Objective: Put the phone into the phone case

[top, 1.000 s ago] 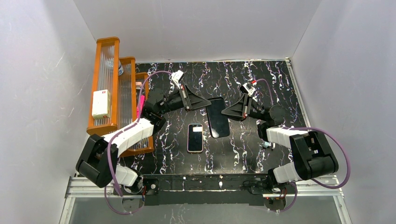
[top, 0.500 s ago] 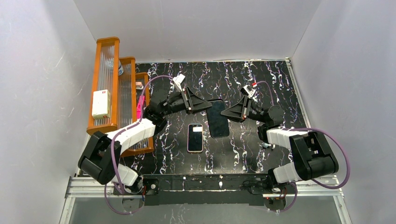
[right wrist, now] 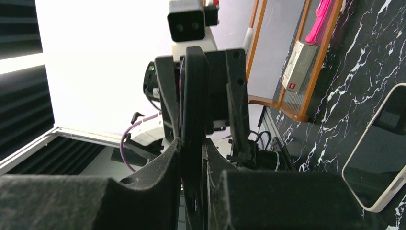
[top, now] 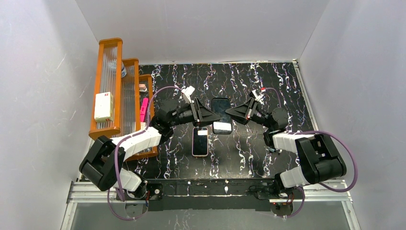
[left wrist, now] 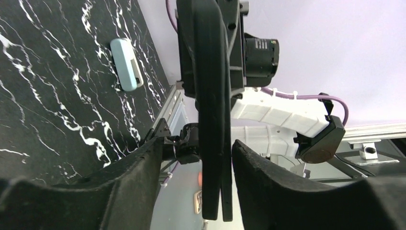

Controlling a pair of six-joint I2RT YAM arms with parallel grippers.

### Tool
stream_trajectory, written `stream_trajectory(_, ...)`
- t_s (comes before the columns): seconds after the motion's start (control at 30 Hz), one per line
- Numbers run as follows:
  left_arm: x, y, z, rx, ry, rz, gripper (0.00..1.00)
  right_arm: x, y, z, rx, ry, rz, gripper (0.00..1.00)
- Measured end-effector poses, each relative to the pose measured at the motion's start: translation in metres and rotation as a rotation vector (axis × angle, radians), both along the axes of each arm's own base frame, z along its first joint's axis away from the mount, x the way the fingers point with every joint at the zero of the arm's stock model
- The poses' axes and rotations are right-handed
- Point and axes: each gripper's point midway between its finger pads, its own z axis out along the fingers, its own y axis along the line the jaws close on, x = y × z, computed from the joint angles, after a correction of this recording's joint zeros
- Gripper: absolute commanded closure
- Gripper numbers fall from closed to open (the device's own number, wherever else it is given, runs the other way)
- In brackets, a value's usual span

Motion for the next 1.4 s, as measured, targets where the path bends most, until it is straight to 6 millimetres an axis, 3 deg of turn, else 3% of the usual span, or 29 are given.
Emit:
stream_trajectory(0.07, -0.007, -0.005, -0.001, 0.003, 0.001, -0.018, 0.59, 0.004, 0.0, -0.002, 0.001, 0.013, -0.014, 0.99)
stream_trajectory(0.17, -0.013, -0.01, -0.003, 0.007, 0.007, -0.036, 0.84, 0.007, -0.001, -0.006, -0.003, 0.028, -0.031, 0.98)
stream_trajectory(0.3, -0.012, -0.012, -0.007, 0.013, 0.022, -0.033, 1.0, 0.009, 0.0, -0.019, -0.035, 0.067, -0.044, 0.75)
stream_trajectory(0.4, -0.01, -0.013, -0.012, 0.021, 0.038, -0.023, 1.0, 0.01, 0.0, -0.026, -0.057, 0.073, -0.046, 0.63)
stream_trajectory(0.47, -0.01, -0.013, -0.016, 0.03, 0.046, -0.019, 1.0, 0.009, 0.0, -0.028, -0.07, 0.075, -0.04, 0.61)
stream_trajectory(0.57, -0.011, -0.013, -0.02, 0.039, 0.059, -0.019, 0.97, 0.006, 0.001, -0.031, -0.088, 0.059, -0.03, 0.75)
stream_trajectory(0.63, -0.011, -0.013, -0.019, 0.038, 0.059, -0.019, 0.85, 0.006, 0.001, -0.033, -0.099, 0.051, -0.026, 0.9)
stream_trajectory(0.7, -0.011, -0.013, -0.019, 0.037, 0.062, -0.02, 0.7, 0.005, 0.001, -0.034, -0.105, 0.048, -0.02, 0.97)
stream_trajectory(0.73, -0.011, -0.013, -0.019, 0.036, 0.064, -0.019, 0.61, 0.005, 0.0, -0.034, -0.107, 0.044, -0.016, 0.99)
stream_trajectory(0.9, -0.004, -0.011, -0.021, 0.054, 0.05, 0.02, 0.54, -0.007, 0.003, -0.03, -0.116, -0.003, 0.058, 0.99)
stream_trajectory(0.97, 0.0, -0.008, -0.023, 0.062, 0.049, 0.039, 0.58, -0.014, 0.004, -0.029, -0.118, -0.024, 0.093, 0.98)
stream_trajectory(1.1, 0.002, -0.007, -0.021, 0.061, 0.041, 0.037, 0.89, -0.02, 0.006, -0.03, -0.127, -0.051, 0.123, 0.85)
stream_trajectory(1.27, -0.002, -0.01, -0.005, 0.045, -0.029, -0.011, 0.97, -0.024, 0.004, -0.023, -0.134, -0.102, 0.114, 0.59)
stream_trajectory(1.4, -0.009, -0.011, 0.001, 0.048, -0.105, -0.061, 1.0, -0.031, 0.004, -0.01, -0.141, -0.168, 0.124, 0.49)
